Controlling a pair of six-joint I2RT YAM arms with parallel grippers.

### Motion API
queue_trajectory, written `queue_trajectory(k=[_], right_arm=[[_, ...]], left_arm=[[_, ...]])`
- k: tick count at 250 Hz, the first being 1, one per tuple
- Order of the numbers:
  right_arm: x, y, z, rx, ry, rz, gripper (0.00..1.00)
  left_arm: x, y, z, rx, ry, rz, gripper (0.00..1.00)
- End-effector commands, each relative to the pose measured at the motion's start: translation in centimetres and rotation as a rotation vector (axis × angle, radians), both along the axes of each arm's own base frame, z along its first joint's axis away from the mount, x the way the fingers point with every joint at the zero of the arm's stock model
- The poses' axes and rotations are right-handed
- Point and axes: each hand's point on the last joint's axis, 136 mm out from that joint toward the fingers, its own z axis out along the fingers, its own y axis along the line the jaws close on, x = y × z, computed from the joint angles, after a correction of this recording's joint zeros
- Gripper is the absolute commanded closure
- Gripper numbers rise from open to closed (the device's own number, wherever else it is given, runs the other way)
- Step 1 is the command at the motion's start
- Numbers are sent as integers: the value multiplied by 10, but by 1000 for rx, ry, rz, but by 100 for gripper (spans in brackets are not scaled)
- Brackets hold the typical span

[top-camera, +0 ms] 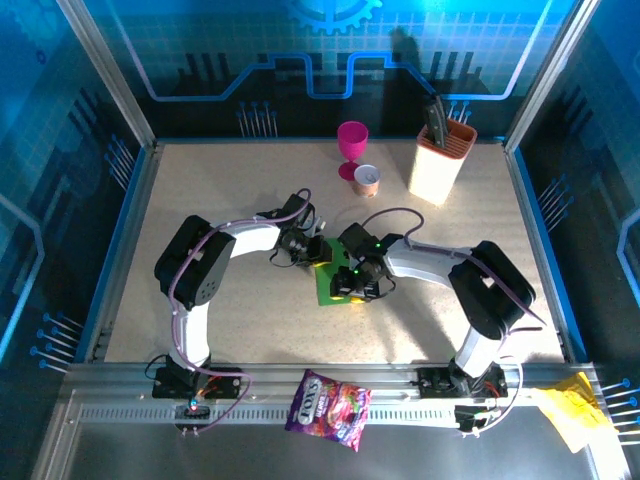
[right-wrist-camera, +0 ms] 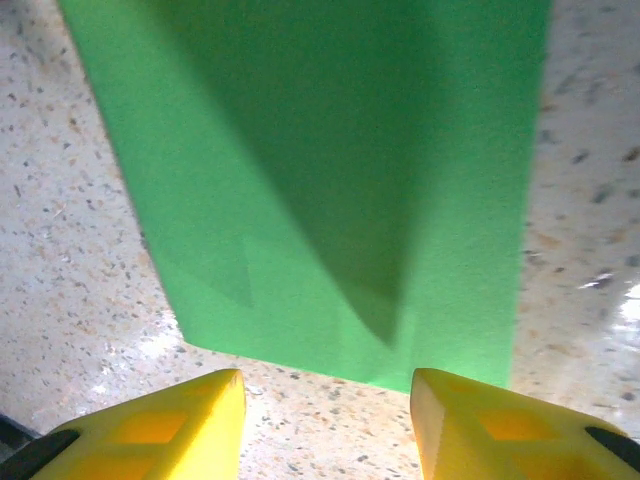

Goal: Fold a paper plane with a square sheet of paper (pick it up from the middle)
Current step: Fold the triangle a second time at the center of the table.

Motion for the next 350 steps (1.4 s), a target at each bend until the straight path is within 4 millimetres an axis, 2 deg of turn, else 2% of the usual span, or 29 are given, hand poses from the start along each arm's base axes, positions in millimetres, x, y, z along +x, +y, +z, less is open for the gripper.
queue_trajectory(k=[1, 53, 104, 154, 210, 271, 326, 350], right_arm=[[-3, 4, 0, -16, 13, 19, 53], [2, 4, 3, -26, -2, 19, 54], [0, -18, 6, -103, -22, -6, 48], [-8, -28, -4, -141, 8, -7, 46], [-9, -33, -9, -180, 17, -23, 45], [1, -13, -6, -124, 8, 3, 46], [16, 4, 3, -85, -16, 19, 60], [18, 7, 4, -80, -18, 23, 61]], left_arm=[[-9, 7, -18, 37, 39, -19, 78], [-8, 7, -18, 38, 40, -21, 78], [-9, 6, -19, 35, 44, -26, 78], [-10, 6, -20, 32, 45, -29, 78], [-10, 6, -21, 32, 47, -28, 78], [-11, 7, -22, 34, 50, -28, 78], [-11, 7, -21, 31, 48, -29, 78], [-11, 7, -21, 32, 47, -27, 78]])
